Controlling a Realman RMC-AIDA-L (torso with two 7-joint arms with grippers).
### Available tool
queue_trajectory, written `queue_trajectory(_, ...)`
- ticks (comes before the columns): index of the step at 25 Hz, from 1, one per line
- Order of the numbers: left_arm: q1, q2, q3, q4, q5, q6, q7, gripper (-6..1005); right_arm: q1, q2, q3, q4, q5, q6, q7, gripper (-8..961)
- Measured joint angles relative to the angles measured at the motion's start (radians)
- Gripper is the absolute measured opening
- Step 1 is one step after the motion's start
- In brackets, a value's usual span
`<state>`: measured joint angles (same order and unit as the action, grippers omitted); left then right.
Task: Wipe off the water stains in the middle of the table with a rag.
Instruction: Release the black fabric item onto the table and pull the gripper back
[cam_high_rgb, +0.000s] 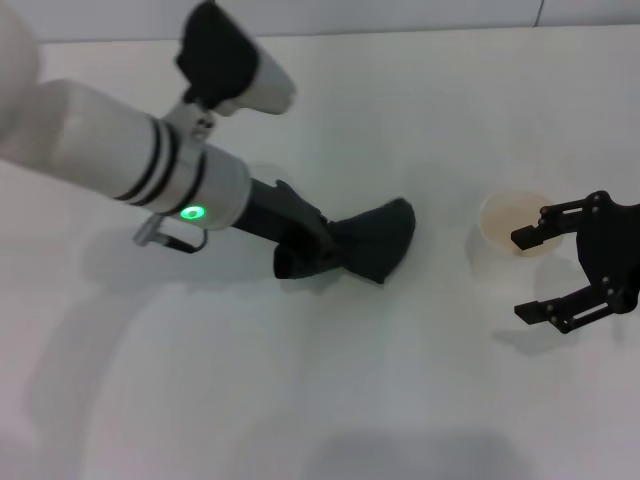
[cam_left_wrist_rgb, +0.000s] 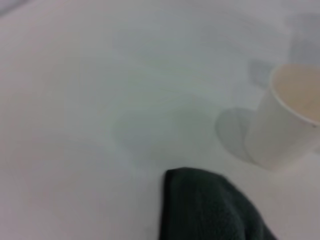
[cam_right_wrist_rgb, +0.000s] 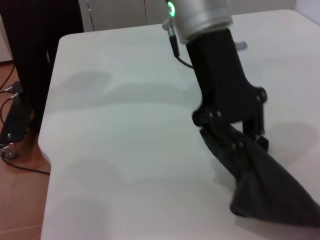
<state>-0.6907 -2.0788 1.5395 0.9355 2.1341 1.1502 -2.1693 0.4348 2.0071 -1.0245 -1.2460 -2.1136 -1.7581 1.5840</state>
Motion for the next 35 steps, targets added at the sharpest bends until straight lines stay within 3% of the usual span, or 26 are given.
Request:
queue_trajectory(12, 0.238, 0.002, -0.2, 0.148, 0.051, 0.096, 0.076, 168, -0.004, 0.0, 0.0, 0.001, 0.009, -0.001, 0.001, 840)
queue_trajectory(23, 0.274, -0.001, -0.253, 0.141, 0.039, 0.09, 0.154, 242, 0.0, 0.003, 0.0, 0.012, 0.009, 0.009, 0.002, 840)
queue_trajectory(29, 0.301, 0.003, -0.259, 0.136, -0.072, 0.104, 0.256, 283, -0.009, 0.004, 0.0, 0.013, 0.02, 0.01, 0.002, 840)
queue_trajectory(35, 0.369, 0.002, -0.371, 0.147, -0.184, 0.231, 0.464, 499, -0.015, 0.003, 0.001, 0.013, 0.025, 0.007, 0.002, 840)
